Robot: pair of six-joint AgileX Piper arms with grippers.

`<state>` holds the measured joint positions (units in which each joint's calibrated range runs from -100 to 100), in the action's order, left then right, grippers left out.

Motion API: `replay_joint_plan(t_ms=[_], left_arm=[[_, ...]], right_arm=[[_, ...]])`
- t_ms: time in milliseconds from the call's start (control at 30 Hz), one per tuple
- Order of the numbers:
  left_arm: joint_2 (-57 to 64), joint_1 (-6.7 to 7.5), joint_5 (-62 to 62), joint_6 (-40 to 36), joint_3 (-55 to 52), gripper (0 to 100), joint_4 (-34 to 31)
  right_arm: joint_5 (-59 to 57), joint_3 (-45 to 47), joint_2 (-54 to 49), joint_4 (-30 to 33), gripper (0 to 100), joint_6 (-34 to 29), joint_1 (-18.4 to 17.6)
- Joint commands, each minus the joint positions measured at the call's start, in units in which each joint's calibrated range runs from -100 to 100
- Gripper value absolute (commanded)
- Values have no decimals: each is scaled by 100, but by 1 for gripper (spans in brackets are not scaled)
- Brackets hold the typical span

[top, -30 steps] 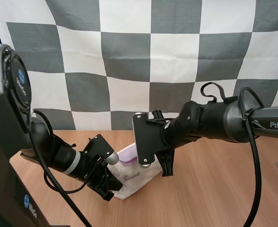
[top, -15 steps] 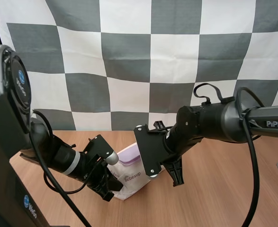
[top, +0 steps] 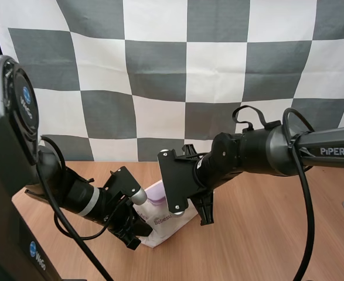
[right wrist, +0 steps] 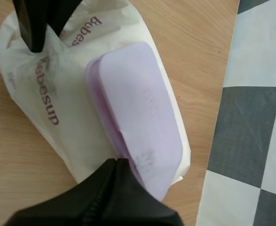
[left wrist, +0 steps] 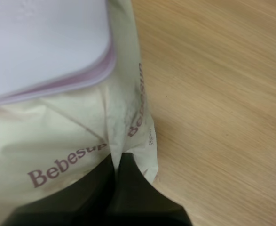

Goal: Open the wet wipes lid

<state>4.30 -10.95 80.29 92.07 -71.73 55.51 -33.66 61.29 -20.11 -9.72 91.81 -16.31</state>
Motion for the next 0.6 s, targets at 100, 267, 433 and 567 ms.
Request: replay_joint_plan(t_ms=[100,267,433,567], left_arm=[[0,1,-22,17,2,0,71],[0,1,-22,53,2,0,112],[0,1,-22,53,2,0,112],[0,1,-22,88,2,0,112]], right_arm=[[410,1,1,-73,0,3,0],[777,1,1,-119,0,3,0],[1371,1,121,-268,0,3,-50],[2015,1,494,-338,0,3,-157]])
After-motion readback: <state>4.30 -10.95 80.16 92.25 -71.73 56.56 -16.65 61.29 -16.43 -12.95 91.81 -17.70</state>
